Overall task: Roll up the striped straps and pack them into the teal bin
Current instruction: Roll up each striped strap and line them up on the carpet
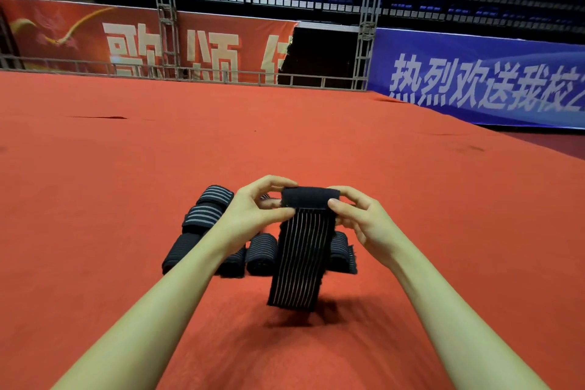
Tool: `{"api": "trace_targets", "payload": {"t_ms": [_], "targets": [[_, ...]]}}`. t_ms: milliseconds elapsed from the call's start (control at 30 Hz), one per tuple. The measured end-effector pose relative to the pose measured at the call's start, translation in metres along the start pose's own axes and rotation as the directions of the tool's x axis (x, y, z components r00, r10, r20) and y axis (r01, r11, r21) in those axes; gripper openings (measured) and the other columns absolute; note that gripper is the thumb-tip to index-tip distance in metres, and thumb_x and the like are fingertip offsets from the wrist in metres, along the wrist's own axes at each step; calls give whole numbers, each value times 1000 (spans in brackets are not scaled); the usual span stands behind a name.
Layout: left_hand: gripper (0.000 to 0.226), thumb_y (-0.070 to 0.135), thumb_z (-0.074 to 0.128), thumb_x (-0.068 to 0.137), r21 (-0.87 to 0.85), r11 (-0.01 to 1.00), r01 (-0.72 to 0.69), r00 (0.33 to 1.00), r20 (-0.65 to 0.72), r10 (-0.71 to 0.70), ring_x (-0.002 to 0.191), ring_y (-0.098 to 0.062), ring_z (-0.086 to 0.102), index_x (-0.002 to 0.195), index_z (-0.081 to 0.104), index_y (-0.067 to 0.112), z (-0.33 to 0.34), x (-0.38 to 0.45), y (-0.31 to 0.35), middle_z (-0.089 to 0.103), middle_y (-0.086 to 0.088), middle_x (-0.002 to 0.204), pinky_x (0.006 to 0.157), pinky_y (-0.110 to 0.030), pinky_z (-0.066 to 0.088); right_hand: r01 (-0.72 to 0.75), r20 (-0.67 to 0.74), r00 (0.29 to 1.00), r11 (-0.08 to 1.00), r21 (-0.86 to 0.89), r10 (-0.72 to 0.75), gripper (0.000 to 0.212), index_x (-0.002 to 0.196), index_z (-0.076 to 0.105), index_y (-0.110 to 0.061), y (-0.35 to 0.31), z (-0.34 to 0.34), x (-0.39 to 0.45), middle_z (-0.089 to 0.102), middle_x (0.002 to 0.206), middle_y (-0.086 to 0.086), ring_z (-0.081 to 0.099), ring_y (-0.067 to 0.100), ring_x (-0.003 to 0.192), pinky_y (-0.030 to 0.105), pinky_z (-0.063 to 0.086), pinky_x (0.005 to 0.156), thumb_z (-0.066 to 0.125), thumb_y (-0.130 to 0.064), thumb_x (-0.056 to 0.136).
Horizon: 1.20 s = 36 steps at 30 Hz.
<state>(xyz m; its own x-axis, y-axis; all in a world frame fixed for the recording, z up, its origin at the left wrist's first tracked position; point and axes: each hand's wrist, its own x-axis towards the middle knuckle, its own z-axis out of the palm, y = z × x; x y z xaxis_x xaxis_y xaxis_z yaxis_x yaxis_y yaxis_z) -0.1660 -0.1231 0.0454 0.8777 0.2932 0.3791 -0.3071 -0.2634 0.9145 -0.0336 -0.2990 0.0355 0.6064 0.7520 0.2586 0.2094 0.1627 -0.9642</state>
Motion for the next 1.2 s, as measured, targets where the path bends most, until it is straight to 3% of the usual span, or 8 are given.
{"api": "trace_targets", "payload": {"t_ms": [133, 267, 467, 600, 733, 933, 1100, 1200], "targets": [[25, 9, 60, 91, -44, 996, 73, 996, 50, -70, 72, -5, 62, 115, 61, 14, 1, 0, 3, 65, 8, 86, 66, -23, 51, -8, 43, 999, 999, 42, 7, 31, 113, 66, -16, -3, 1, 1, 67, 87, 4, 55, 15, 75, 28, 39, 74, 70, -18, 82], [25, -6, 62, 86, -58, 997, 58, 998, 14, -57, 72, -8, 62, 103, 64, 12, 2, 1, 3, 66, -3, 90, 58, -21, 50, 0, 37, 999, 1000, 11, -1, 29, 115, 65, -17, -5, 0, -1, 70, 96, 4, 60, 15, 81, 25, 47, 75, 64, -13, 87], [34, -10, 66, 80, -63, 997, 38, 999, 6, -38, 87, -17, 66, 98, 68, 18, 1, -2, -6, 71, -12, 91, 81, -28, 53, -6, 4, 1000, 999, 45, 6, 33, 106, 68, -16, -5, 3, 0, 70, 95, 2, 63, 15, 83, 23, 51, 71, 66, -30, 77], [21, 12, 67, 87, -92, 993, 71, 997, -7, -72, 81, -11, 64, 107, 67, 18, 0, 0, -5, 65, 5, 83, 71, -23, 52, -1, 15, 1000, 998, 65, 0, 34, 108, 68, -17, -2, 1, 0, 70, 91, 5, 62, 17, 83, 25, 49, 77, 68, -24, 75], [21, 3, 66, 86, -85, 991, 104, 994, -12, -105, 78, -13, 67, 105, 65, 11, 2, 0, -1, 66, -3, 91, 63, -25, 54, -18, 4, 1000, 997, 75, 18, 38, 112, 65, -10, 0, 2, 0, 70, 96, 6, 63, 17, 88, 25, 51, 77, 68, -20, 75], [30, -10, 66, 81, -64, 997, 45, 999, -17, -46, 82, -16, 66, 100, 62, 13, 2, -5, -5, 68, -6, 90, 73, -27, 54, -67, 5, 998, 996, 63, 66, 27, 106, 67, -7, 2, 4, -1, 70, 95, 3, 65, 23, 87, 29, 53, 79, 67, -18, 81], [27, 14, 69, 86, -19, 994, 103, 994, -33, -104, 82, -21, 63, 107, 59, 26, 3, -3, -10, 64, -3, 99, 69, -33, 53, -29, -22, 999, 998, 60, 30, 20, 103, 67, -14, 2, 4, -3, 71, 93, 8, 64, 16, 85, 23, 49, 74, 64, -5, 86], [22, 10, 70, 84, -15, 996, 84, 995, -44, -85, 79, -20, 62, 100, 62, 22, 1, -1, -8, 65, -2, 97, 66, -33, 51, -43, -11, 999, 995, 90, 44, 24, 107, 66, -12, 1, 3, -2, 69, 96, 10, 63, 19, 87, 28, 50, 79, 66, -8, 84]]}}
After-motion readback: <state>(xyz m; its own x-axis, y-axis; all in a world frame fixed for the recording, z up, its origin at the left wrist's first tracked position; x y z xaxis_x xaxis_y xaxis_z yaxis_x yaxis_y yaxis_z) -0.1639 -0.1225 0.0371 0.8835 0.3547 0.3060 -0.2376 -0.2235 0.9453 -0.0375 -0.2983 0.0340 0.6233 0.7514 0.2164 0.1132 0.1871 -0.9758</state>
